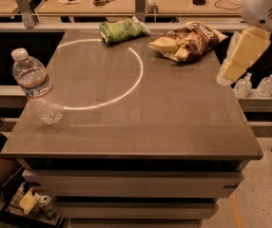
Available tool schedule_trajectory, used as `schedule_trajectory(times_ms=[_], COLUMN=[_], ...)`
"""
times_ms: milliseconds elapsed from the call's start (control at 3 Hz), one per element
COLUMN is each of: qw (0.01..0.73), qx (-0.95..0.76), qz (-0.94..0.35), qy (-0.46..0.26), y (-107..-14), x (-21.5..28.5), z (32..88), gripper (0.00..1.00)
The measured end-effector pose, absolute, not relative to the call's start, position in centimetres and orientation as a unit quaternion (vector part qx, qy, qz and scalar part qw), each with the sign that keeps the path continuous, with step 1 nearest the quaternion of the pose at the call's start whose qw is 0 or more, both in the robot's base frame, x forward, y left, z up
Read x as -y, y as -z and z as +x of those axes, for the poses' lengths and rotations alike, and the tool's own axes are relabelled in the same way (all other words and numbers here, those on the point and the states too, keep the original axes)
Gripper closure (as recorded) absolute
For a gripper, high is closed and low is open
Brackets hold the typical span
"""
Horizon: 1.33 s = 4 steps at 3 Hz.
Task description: Move brown chip bag near water bottle
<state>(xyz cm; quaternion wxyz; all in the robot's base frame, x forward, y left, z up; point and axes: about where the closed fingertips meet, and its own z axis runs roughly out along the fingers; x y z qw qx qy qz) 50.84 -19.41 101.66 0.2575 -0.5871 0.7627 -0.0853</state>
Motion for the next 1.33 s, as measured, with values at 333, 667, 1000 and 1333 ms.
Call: schedule_trajectory(times_ms=[333,667,1000,1333], qw=[0.311,0.378,0.43,0.456], qx=[-0.746,-0.727,-0.718,-0.729], qz=[-0.585,-0.573,-0.547,-0.51], qy=[0.071,0.042,0.027,0.031], y=[-100.7,-99.3,-98.2,-97.0], x=[18.5,17.6,17.0,17.9], z=[56.5,62.2,66.7,70.1], gripper=[0.0,0.0,0.0,0.0])
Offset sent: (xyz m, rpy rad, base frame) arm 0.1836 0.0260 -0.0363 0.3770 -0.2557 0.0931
